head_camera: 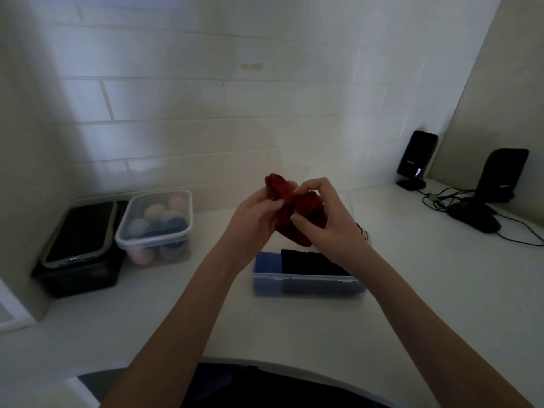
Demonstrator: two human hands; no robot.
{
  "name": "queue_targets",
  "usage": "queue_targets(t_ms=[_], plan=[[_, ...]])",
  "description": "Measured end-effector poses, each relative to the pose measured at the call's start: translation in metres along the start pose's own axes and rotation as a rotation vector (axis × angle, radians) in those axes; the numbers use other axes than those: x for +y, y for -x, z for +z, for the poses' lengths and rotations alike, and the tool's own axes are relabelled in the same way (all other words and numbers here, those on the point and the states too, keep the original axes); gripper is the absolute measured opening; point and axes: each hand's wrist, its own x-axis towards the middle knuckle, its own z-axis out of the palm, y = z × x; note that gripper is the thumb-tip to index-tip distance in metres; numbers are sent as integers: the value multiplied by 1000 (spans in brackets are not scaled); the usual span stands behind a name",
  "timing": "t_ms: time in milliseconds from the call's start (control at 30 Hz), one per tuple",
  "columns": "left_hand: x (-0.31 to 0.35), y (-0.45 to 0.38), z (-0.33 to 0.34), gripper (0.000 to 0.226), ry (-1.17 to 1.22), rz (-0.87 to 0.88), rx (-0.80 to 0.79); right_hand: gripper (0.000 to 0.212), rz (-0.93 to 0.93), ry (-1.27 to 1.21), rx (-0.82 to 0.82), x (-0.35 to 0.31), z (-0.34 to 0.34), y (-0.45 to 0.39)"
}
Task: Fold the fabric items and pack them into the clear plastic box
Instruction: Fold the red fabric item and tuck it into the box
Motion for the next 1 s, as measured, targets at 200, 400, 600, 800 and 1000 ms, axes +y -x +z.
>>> queue_targets(t_ms=[200, 400, 600, 800, 1000], plan=[[0, 14, 0, 22, -756, 130, 9, 28, 23, -137, -17, 1, 4, 2], [0, 17, -8, 32, -869, 87, 59, 22, 10, -105, 74, 0, 5, 2], [7, 19, 0, 39, -537, -82, 108, 35, 124, -118, 67, 2, 2, -3], [3, 19, -6, 46, -264, -200, 10, 26, 173, -298, -109, 2, 2, -1], [-2, 21, -15, 37, -462, -104, 161, 25, 156, -169, -9, 5, 4, -7]])
